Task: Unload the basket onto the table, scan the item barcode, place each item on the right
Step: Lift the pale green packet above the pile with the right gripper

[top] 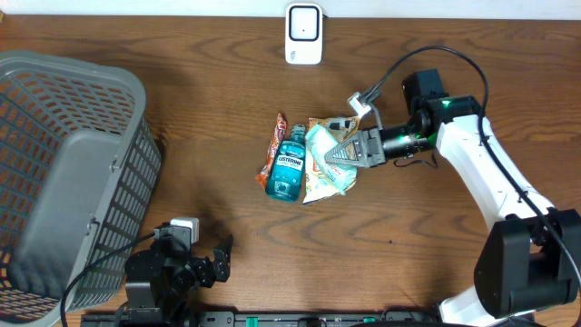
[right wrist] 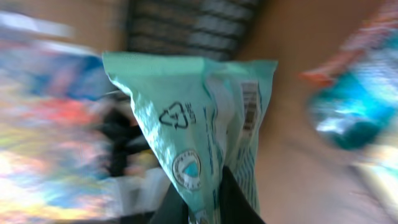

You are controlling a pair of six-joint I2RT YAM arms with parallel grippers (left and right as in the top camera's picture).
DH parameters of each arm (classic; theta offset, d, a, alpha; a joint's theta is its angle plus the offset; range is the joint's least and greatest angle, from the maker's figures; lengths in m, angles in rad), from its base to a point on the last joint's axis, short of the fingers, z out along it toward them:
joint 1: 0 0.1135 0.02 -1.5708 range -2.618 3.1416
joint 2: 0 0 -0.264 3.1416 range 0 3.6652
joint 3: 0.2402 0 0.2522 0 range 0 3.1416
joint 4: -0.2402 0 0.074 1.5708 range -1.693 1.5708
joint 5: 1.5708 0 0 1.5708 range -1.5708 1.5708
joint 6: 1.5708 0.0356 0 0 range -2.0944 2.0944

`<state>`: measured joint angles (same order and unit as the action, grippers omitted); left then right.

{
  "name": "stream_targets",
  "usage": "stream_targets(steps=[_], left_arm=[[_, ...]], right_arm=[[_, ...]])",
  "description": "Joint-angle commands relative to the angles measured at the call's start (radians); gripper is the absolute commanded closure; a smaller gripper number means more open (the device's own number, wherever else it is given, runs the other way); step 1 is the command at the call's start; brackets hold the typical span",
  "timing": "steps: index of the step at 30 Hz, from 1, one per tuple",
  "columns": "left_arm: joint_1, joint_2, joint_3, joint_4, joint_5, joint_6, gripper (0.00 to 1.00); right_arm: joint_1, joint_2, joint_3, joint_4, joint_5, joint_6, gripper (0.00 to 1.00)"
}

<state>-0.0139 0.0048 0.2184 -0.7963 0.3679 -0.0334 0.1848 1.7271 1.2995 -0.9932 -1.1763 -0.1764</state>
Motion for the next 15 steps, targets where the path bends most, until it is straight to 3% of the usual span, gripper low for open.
stream_targets(steps=[1,6,10,15], left_arm=[[0.003,-0.001,-0.002,-0.059,0.013,-0.009,0.02],[0.003,-0.001,-0.002,-0.059,0.013,-0.009,0.02],[0.003,-0.001,-0.002,-0.059,0.013,-0.009,0.02],[0.003,-0.001,-0.002,-0.059,0.013,-0.009,0.02]], right_arm=[[0.039,-0.007,0.004,0.050,0.536,0.227,0.99],[0.108,-0.007,0.004,0.150,0.807,0.406,0.98],[0.179,-0.006,0.004,0.193,1.112,0.745,0.98],[0.274,-0.007,0.004,0.203,1.322,1.006,0.99]])
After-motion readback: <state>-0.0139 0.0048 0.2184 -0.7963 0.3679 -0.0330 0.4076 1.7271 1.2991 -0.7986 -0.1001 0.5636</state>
